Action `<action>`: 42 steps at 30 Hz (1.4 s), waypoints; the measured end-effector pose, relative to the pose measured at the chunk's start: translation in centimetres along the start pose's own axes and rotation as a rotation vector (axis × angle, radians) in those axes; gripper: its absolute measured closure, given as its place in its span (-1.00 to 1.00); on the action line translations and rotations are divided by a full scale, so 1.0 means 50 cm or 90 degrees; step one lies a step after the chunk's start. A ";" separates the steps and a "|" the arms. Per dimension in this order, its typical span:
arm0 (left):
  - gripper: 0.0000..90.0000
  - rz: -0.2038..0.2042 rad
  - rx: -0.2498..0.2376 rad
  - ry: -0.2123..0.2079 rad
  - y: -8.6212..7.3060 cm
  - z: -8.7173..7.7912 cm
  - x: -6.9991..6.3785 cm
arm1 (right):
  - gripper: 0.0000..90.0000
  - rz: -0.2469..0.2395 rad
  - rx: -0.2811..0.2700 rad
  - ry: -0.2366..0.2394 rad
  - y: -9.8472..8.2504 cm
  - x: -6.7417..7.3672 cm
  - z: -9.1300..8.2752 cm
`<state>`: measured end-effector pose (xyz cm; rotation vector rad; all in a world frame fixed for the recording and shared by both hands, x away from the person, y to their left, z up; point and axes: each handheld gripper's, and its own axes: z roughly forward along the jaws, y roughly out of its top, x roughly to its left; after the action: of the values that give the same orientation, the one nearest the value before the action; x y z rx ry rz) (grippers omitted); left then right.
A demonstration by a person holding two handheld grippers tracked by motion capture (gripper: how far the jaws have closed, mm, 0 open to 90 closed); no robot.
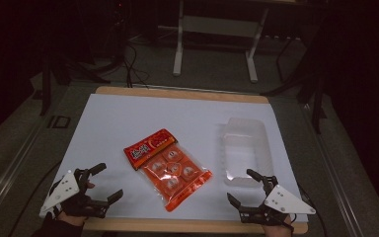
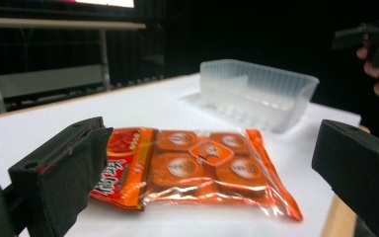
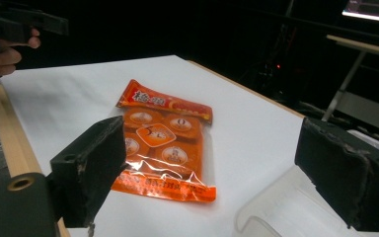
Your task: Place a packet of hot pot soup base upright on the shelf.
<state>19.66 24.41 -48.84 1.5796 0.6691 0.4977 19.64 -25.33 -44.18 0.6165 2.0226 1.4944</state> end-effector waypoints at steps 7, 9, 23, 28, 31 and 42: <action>-0.98 -0.009 0.043 -0.060 0.009 0.014 -0.014 | -0.75 -0.006 0.006 0.011 0.005 0.006 0.002; -0.98 0.000 0.055 -0.051 0.010 0.022 -0.015 | -0.76 -0.005 0.009 0.012 0.005 0.009 0.003; -0.98 -0.001 0.061 0.006 0.021 0.058 0.036 | -0.75 -0.006 -0.002 0.017 0.009 0.019 0.005; -0.97 -0.025 0.079 0.035 0.014 0.077 0.070 | -0.75 -0.009 -0.001 0.015 0.008 0.020 0.006; -0.91 -0.034 0.085 0.046 0.009 0.090 0.086 | -0.75 -0.011 0.000 0.014 0.009 0.021 0.006; -0.90 -0.083 0.152 0.063 -0.010 0.142 0.139 | -0.75 -0.013 0.008 0.028 0.007 0.024 0.010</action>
<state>29.44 23.89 -50.67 1.7288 0.9283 0.4115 19.09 -24.13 -44.12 0.5716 2.0665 1.4972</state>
